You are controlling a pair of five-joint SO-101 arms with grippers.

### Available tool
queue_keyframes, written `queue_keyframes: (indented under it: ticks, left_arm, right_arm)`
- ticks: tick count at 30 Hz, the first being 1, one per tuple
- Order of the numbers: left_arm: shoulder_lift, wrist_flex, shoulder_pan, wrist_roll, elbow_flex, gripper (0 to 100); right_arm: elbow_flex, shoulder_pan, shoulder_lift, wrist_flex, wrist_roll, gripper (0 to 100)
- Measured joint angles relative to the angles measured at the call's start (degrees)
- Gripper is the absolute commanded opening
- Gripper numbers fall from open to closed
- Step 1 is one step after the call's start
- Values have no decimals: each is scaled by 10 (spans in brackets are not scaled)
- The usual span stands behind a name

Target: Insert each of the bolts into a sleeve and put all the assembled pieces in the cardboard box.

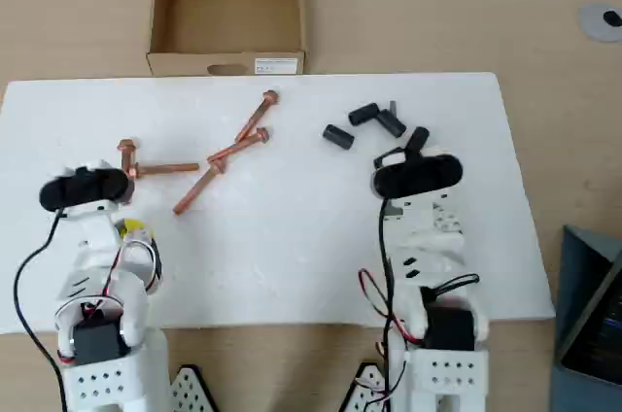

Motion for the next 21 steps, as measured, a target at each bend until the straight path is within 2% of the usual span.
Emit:
queue_keyframes:
  ticks: [4, 8, 21]
  left_arm:
    - [7, 0, 0, -1, -47, 5]
    - [68, 0, 0, -1, -91, 6]
    - [416, 17, 0, -1, -343, 12]
  right_arm:
    - [-87, 0, 3, 53, 0, 11]
    - [-168, 0, 53, 99, 0, 12]
    - [-482, 0, 411, 189, 0, 12]
